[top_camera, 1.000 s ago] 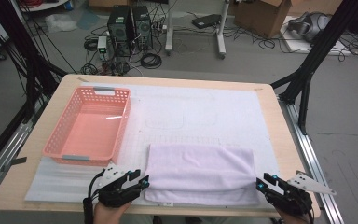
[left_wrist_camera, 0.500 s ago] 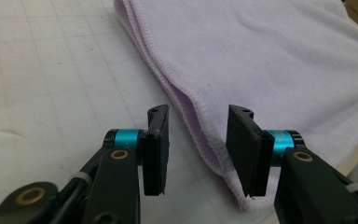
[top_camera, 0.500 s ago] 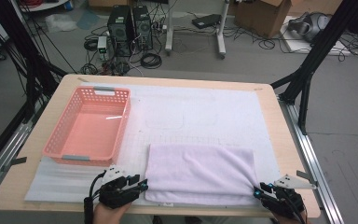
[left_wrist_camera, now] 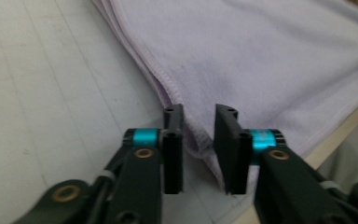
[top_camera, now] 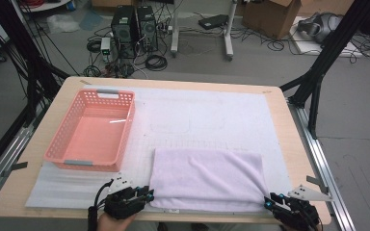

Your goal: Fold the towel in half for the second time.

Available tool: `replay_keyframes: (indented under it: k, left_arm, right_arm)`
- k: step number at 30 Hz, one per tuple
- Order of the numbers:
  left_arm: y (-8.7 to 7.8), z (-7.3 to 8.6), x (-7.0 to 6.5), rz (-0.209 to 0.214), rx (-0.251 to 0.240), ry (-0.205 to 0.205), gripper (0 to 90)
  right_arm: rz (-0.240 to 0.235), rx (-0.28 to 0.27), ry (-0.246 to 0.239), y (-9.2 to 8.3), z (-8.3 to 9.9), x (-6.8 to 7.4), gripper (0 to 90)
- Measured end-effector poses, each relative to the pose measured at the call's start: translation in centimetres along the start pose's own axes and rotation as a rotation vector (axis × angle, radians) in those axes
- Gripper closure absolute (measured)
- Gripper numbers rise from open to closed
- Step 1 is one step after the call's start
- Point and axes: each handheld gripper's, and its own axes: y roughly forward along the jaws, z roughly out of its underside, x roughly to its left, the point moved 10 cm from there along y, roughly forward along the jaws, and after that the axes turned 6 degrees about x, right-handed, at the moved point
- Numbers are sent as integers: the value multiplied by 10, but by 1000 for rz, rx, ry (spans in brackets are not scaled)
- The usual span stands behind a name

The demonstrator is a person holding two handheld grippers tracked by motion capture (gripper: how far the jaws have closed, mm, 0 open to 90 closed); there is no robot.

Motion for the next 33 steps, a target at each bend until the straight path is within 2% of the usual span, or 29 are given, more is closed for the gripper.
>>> replay_keyframes:
  k: [2, 3, 5, 14, 19, 21, 27, 28, 31, 33]
  left_arm:
    - [-2, -2, 0, -18, -2, 11, 861]
    - [-3, -3, -1, -22, -5, 17, 870]
    - [-6, -4, -1, -22, -19, 20, 874]
    - [-17, -11, -3, -2, -83, 22, 876]
    - [-26, -17, -6, 47, -119, -14, 877]
    - [-27, -16, -6, 57, -117, -16, 877]
    - [-26, -16, -8, 61, -118, -14, 877]
    - [-26, -17, -8, 61, -122, -15, 877]
    - [-25, -16, -8, 59, -119, -14, 877]
    - [-24, -15, -8, 59, -114, -12, 877]
  right_arm:
    - [-14, 21, 4, 3, 3, 1, 752]
    - [-15, 18, -4, 2, 2, 1, 815]
    - [-11, 10, -18, -1, 0, 1, 851]
    - [6, -27, -35, -9, -5, 0, 854]
    - [24, -52, -60, -18, -11, 3, 853]
    - [26, -49, -74, -18, -11, 3, 850]
    - [6, -53, -64, -14, -10, 1, 849]
    - [7, -53, -71, -15, -10, 1, 849]
    - [15, -49, -141, -15, -10, 3, 837]
    - [8, -51, -150, -13, -10, 3, 771]
